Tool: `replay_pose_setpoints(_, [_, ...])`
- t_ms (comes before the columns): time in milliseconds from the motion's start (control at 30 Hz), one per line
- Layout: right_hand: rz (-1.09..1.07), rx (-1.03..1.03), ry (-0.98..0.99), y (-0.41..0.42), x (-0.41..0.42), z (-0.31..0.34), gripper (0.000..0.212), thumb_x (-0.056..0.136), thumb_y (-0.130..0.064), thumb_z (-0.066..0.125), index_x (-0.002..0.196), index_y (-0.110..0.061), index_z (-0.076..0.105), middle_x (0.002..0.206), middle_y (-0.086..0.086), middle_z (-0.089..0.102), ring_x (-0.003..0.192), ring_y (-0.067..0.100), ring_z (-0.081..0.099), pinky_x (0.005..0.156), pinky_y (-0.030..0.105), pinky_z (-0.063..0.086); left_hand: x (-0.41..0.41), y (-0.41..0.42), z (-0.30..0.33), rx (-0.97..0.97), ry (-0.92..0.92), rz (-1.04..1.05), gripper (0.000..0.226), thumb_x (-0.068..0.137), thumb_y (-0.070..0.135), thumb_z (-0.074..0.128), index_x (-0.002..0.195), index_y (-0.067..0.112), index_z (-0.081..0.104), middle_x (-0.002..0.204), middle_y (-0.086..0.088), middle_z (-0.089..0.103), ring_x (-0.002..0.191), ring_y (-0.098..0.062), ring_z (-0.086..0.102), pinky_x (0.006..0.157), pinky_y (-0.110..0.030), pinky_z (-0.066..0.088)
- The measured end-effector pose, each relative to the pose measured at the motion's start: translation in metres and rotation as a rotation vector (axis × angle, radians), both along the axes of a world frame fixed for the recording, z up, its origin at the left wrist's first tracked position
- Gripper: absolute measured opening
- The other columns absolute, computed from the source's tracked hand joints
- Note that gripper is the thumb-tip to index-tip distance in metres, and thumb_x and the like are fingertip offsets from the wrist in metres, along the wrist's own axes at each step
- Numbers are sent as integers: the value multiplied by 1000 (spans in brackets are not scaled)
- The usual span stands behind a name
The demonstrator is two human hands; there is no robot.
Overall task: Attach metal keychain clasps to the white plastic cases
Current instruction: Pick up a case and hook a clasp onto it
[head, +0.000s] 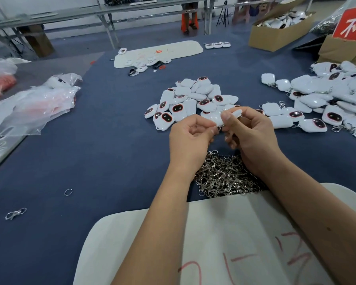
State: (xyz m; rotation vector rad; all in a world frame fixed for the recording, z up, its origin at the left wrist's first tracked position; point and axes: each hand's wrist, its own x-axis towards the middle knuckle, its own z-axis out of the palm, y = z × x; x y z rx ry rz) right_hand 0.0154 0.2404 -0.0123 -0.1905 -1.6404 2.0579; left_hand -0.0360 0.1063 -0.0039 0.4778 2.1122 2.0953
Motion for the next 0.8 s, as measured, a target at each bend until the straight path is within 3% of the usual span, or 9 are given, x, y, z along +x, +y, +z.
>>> replay_pose_setpoints(200, [-6, 16, 9, -2, 1, 1, 28, 82, -36, 80, 96, -14, 69, 69, 2, 66, 52, 12, 55, 44, 22, 41, 0, -1, -1, -58, 78, 14, 13, 87, -4, 75, 82, 8, 74, 67, 0, 70, 59, -8, 63, 63, -22, 53])
replay_pose_setpoints(300, [-5, 28, 48, -2, 0, 2, 23, 89, -24, 78, 106, -11, 68, 68, 0, 66, 52, 13, 57, 46, 22, 45, 2, 0, 0, 77, -54, 103, 8, 90, 2, 75, 86, 9, 74, 70, -1, 74, 58, -10, 65, 61, -21, 54])
replay_pose_setpoints(400, [16, 54, 79, 0, 0, 1, 20, 94, -11, 74, 112, -12, 66, 68, -3, 66, 55, 12, 59, 49, 21, 46, 4, 2, 2, 174, -222, 22, 6, 95, 6, 70, 90, 7, 73, 74, -2, 75, 59, -8, 63, 58, -19, 51])
replay_pose_setpoints(567, [17, 78, 72, 1, -1, -1, 22, 93, -10, 76, 113, -14, 68, 71, -1, 68, 57, 13, 58, 51, 22, 47, 5, 4, 5, 267, -330, -21, 15, 98, 5, 65, 85, 11, 72, 76, -3, 74, 65, -10, 64, 62, -19, 51])
replay_pose_setpoints(700, [10, 88, 47, -2, -3, -3, 24, 87, -21, 80, 108, -14, 71, 69, 1, 69, 53, 14, 58, 48, 22, 45, 6, 4, 7, 268, -273, 37, 16, 98, 2, 63, 85, 10, 69, 72, -1, 71, 61, -9, 61, 62, -21, 51])
replay_pose_setpoints(800, [3, 76, 42, -1, -4, -4, 20, 86, -23, 81, 102, -15, 72, 67, 0, 68, 53, 14, 57, 47, 22, 45, 5, 3, 5, 77, -85, 111, 17, 96, 3, 65, 82, 11, 67, 68, 0, 65, 61, -11, 58, 62, -25, 49])
